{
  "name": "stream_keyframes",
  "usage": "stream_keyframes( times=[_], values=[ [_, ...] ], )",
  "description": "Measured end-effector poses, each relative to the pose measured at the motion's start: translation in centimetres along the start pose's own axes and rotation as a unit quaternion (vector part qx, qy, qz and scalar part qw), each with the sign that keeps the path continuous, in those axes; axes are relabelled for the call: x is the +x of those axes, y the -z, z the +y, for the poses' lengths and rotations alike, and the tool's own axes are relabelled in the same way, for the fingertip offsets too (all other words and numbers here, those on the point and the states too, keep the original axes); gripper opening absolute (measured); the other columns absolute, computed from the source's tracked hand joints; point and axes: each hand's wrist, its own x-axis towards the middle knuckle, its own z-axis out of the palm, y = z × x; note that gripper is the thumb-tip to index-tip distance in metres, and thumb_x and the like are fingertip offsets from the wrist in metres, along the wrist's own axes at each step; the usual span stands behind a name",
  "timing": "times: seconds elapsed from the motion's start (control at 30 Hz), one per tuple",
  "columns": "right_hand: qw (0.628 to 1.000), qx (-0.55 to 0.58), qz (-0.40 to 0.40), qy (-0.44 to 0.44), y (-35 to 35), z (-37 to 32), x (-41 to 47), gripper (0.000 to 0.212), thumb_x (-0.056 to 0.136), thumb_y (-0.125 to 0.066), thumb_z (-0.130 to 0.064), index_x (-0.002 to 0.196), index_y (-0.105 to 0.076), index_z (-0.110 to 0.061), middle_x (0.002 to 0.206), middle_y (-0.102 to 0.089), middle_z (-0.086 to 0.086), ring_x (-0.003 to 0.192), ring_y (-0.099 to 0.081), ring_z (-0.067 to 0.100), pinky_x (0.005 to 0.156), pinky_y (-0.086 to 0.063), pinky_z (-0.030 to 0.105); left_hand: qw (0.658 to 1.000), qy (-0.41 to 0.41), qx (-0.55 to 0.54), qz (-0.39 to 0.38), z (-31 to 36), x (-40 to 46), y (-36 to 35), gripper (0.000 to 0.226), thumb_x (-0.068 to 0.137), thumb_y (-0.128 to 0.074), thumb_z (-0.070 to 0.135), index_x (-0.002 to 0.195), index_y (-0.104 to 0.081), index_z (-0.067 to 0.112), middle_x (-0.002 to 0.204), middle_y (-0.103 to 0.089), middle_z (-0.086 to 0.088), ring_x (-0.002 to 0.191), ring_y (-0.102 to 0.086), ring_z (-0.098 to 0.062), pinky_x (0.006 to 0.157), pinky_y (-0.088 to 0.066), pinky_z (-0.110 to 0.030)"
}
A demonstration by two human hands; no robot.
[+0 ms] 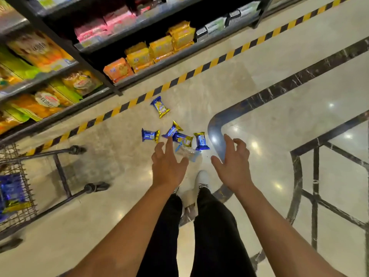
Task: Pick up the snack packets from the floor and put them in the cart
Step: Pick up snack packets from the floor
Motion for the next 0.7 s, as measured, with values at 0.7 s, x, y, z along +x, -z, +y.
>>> stream_keyframes(
  times=[0.7],
  values=[
    [0.994, -0.077, -0.061, 0.042, -32.0, 25.5, 29.1, 0.081, 0.087, -0.068, -0.041, 0.153, -0.022, -0.037, 0.147, -0.025, 0.015, 0.134, -0.026, 0.034, 0.105, -0.033, 0.041, 0.951, 0.179, -0.253, 0.019, -17.0, 28.8, -35.0, 0.079, 0.09, -0.065, 0.035, 0.151, -0.018, 0.049, 0.157, -0.01, 0.005, 0.14, -0.024, -0.024, 0.099, -0.042, -0.035]
  ],
)
